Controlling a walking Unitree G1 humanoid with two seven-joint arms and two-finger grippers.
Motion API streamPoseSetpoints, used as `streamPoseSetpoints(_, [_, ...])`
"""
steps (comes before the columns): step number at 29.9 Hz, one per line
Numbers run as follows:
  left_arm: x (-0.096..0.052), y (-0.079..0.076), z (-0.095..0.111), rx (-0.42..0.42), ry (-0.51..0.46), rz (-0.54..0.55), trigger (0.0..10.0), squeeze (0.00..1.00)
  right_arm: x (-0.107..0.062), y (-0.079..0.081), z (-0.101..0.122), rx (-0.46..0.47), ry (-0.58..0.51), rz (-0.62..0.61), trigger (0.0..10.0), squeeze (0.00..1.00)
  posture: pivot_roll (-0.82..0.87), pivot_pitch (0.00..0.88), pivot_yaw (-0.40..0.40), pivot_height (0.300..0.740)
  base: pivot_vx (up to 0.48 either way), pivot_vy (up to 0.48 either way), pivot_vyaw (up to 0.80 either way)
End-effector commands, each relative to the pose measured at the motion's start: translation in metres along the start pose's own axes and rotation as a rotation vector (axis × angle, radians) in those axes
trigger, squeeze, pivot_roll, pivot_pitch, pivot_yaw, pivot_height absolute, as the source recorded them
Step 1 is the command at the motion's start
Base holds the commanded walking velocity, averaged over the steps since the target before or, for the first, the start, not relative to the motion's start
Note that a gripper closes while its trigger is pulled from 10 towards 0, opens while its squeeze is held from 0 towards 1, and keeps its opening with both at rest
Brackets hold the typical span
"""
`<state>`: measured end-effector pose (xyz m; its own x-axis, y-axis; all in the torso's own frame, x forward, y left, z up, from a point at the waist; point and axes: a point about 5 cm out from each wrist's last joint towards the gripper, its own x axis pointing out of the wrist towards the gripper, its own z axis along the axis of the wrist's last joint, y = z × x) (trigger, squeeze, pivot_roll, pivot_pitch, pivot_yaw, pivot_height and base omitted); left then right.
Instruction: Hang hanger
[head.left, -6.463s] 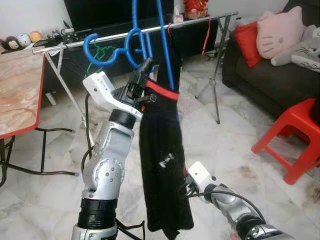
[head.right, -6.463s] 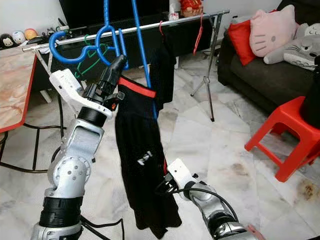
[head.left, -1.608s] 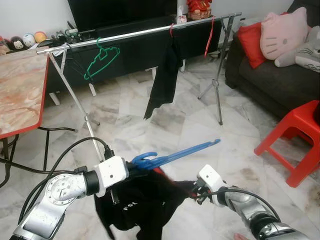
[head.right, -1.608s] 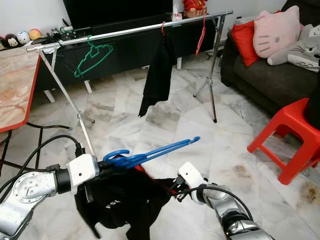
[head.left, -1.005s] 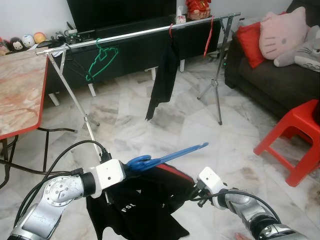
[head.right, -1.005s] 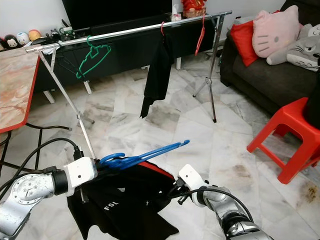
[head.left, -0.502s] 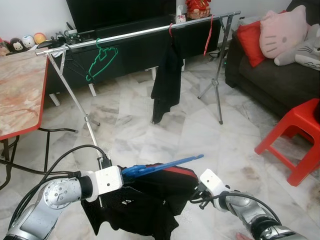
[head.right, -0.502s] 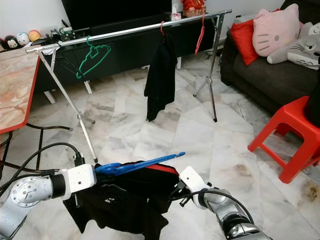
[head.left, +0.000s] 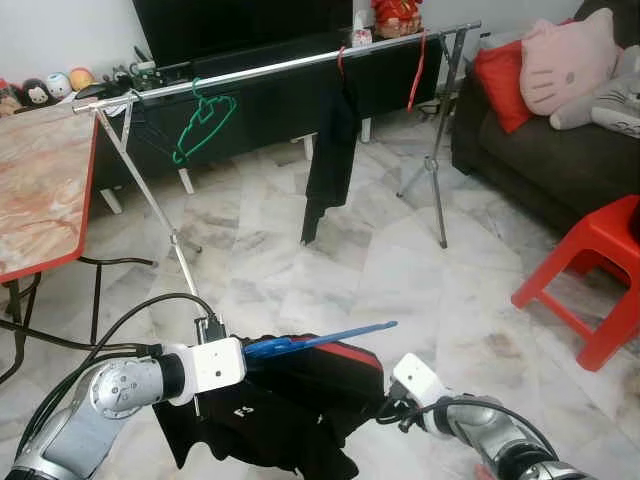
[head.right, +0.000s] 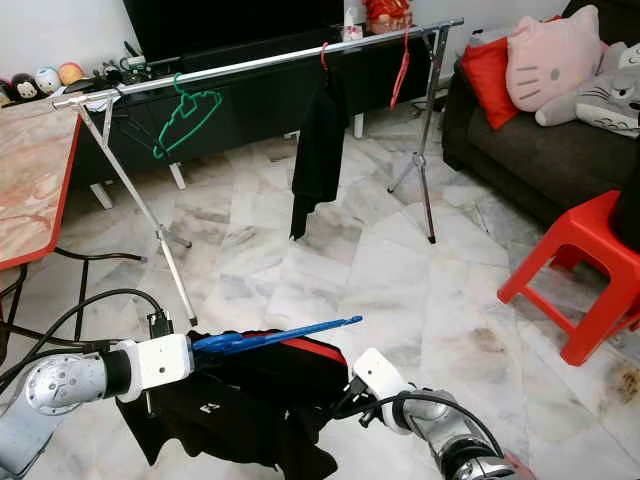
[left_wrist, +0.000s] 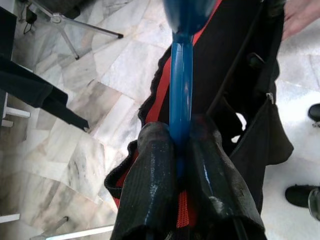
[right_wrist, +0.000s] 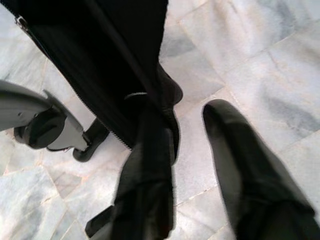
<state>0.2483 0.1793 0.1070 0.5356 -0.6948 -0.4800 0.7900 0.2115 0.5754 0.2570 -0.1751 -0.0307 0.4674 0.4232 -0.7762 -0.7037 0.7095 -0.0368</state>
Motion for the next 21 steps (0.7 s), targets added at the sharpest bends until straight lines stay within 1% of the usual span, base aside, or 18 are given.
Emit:
streamPoseSetpoints(1, [-0.0070, 0.0080, -0.0061, 0.035, 0.053, 0.015, 10.0, 0.00, -0.0009, 0.0015, -0.0081, -0.001, 0.039, 0.007, 10.0, 1.00, -0.07, 0.000, 0.083, 0.740, 0.000, 0.000, 0.00])
streamPoseSetpoints(3, [-0.0077, 0.0071, -0.0068, 0.044, 0.059, 0.006, 10.0, 0.00, -0.0004, 0.0039, -0.0107, -0.012, 0.054, 0.022, 10.0, 1.00, -0.07, 0.000, 0.085, 0.740, 0.000, 0.000, 0.00])
streamPoseSetpoints(8, [-0.0073, 0.0049, -0.0076, 0.064, 0.071, -0.015, 10.0, 0.00, -0.0001, 0.0046, -0.0117, -0.014, 0.056, 0.014, 10.0, 1.00, -0.07, 0.000, 0.085, 0.740, 0.000, 0.000, 0.00])
streamPoseSetpoints(11, [-0.0065, 0.0038, -0.0073, 0.063, 0.067, -0.019, 10.0, 0.00, 0.0007, 0.0055, -0.0105, 0.019, 0.037, 0.012, 10.0, 1.00, -0.07, 0.000, 0.086, 0.740, 0.000, 0.000, 0.00])
streamPoseSetpoints(14, [-0.0063, 0.0036, -0.0073, 0.063, 0.067, -0.020, 10.0, 0.00, 0.0007, 0.0056, -0.0104, 0.022, 0.035, 0.012, 10.0, 1.00, -0.07, 0.000, 0.086, 0.740, 0.000, 0.000, 0.00])
streamPoseSetpoints(16, [-0.0058, 0.0024, -0.0073, 0.065, 0.068, -0.028, 10.0, 0.00, 0.0023, 0.0060, -0.0034, 0.148, -0.028, 0.024, 10.0, 1.00, -0.07, 0.000, 0.088, 0.740, 0.000, 0.000, 0.00])
streamPoseSetpoints(17, [-0.0055, 0.0013, -0.0073, 0.065, 0.068, -0.036, 10.0, 0.00, 0.0028, 0.0072, -0.0018, 0.177, -0.043, 0.042, 10.0, 1.00, -0.07, 0.000, 0.088, 0.740, 0.000, 0.000, 0.00])
streamPoseSetpoints(19, [-0.0055, 0.0001, -0.0076, 0.066, 0.069, -0.044, 10.0, 0.00, 0.0024, 0.0083, -0.0040, 0.134, -0.021, 0.056, 10.0, 1.00, -0.07, 0.000, 0.088, 0.740, 0.000, 0.000, 0.00])
streamPoseSetpoints(21, [-0.0059, -0.0008, -0.0083, 0.069, 0.075, -0.051, 10.0, 0.00, 0.0020, 0.0076, -0.0046, 0.129, -0.017, 0.055, 10.0, 1.00, -0.07, 0.000, 0.088, 0.740, 0.000, 0.000, 0.00])
